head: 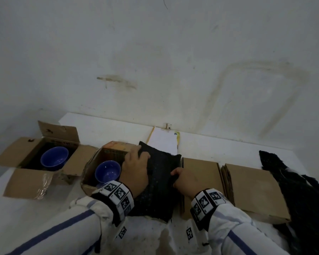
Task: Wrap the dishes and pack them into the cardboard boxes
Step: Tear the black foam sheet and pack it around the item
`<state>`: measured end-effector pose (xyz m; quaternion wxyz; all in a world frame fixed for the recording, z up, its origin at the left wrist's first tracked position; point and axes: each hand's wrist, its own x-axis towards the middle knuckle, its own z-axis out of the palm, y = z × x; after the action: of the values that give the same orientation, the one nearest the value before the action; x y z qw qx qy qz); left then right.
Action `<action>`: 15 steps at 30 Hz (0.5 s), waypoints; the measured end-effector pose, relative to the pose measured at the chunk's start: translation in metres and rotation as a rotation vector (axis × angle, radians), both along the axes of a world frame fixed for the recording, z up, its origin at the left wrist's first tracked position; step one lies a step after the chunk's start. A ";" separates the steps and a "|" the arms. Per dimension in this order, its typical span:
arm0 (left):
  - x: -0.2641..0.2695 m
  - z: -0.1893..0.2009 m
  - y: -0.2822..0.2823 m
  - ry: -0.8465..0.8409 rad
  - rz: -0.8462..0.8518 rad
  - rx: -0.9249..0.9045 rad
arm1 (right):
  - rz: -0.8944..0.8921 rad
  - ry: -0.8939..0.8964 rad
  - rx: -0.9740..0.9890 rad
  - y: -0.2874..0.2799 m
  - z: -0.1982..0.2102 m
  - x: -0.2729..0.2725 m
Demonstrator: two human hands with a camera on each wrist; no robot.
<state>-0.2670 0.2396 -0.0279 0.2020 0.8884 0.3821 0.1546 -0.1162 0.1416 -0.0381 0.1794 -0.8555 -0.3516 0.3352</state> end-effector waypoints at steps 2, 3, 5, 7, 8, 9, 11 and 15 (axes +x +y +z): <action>-0.001 0.000 -0.006 0.118 -0.097 0.053 | 0.042 -0.066 -0.029 0.001 0.001 -0.002; -0.001 0.000 -0.008 0.165 -0.162 0.044 | 0.073 -0.098 -0.045 0.002 0.002 -0.003; 0.002 -0.004 -0.010 0.276 -0.255 -0.036 | 0.162 -0.173 -0.084 0.004 0.004 -0.004; 0.007 -0.006 -0.012 0.387 -0.261 -0.097 | 0.260 -0.257 -0.134 0.005 0.007 -0.004; 0.010 -0.007 -0.011 0.421 -0.247 -0.101 | 0.289 -0.302 -0.150 0.007 0.009 -0.005; 0.013 -0.007 -0.010 0.445 -0.229 -0.092 | 0.298 -0.350 -0.160 0.008 0.011 -0.004; 0.021 -0.007 -0.005 0.453 -0.186 -0.097 | 0.297 -0.446 -0.147 0.014 0.014 -0.003; 0.035 -0.008 0.006 0.450 -0.123 -0.155 | 0.443 -0.429 -0.144 0.029 0.011 -0.003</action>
<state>-0.2318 0.2452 -0.0355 0.1882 0.9039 0.3736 -0.0896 -0.1193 0.1711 -0.0266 -0.0374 -0.8197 -0.5347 0.2020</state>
